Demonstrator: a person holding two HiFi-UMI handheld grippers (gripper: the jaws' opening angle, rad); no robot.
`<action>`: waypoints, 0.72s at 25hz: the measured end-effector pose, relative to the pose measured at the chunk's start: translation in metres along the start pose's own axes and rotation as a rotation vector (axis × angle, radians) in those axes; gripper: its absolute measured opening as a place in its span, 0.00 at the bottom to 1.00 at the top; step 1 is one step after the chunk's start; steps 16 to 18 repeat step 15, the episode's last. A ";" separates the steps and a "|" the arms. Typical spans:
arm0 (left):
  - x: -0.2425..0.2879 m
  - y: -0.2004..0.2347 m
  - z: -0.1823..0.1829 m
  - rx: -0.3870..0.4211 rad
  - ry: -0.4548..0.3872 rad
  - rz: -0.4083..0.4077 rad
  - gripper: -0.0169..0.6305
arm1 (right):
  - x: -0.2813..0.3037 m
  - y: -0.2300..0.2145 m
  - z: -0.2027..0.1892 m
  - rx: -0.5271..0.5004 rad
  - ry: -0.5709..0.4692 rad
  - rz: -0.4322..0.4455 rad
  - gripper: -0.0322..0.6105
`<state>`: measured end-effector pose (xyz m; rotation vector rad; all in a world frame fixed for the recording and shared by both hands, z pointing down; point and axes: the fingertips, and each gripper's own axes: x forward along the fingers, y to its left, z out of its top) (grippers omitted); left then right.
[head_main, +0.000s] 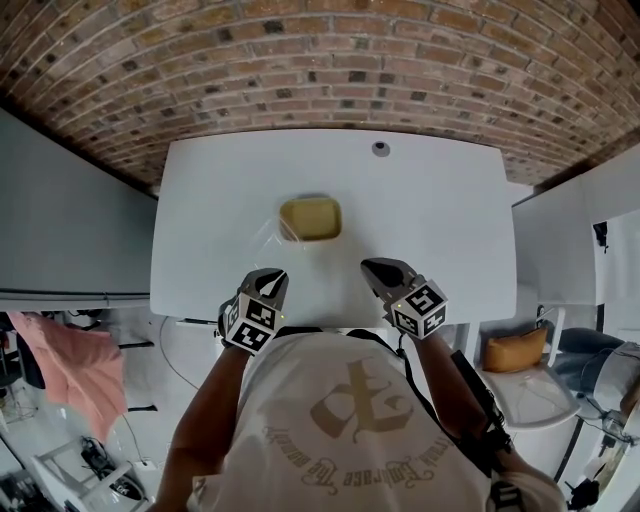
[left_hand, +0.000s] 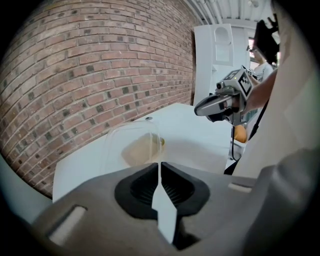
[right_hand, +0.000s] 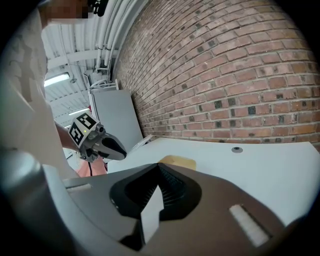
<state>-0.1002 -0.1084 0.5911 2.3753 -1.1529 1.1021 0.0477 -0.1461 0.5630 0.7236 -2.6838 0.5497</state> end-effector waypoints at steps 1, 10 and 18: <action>0.000 -0.001 0.000 0.002 0.002 -0.002 0.06 | 0.000 0.000 0.000 0.002 -0.002 0.000 0.06; 0.003 -0.009 -0.001 0.012 0.013 -0.021 0.06 | 0.000 0.002 -0.003 0.008 -0.009 0.000 0.06; 0.004 -0.011 -0.002 0.013 0.013 -0.022 0.06 | -0.001 0.001 -0.002 0.009 -0.018 -0.002 0.06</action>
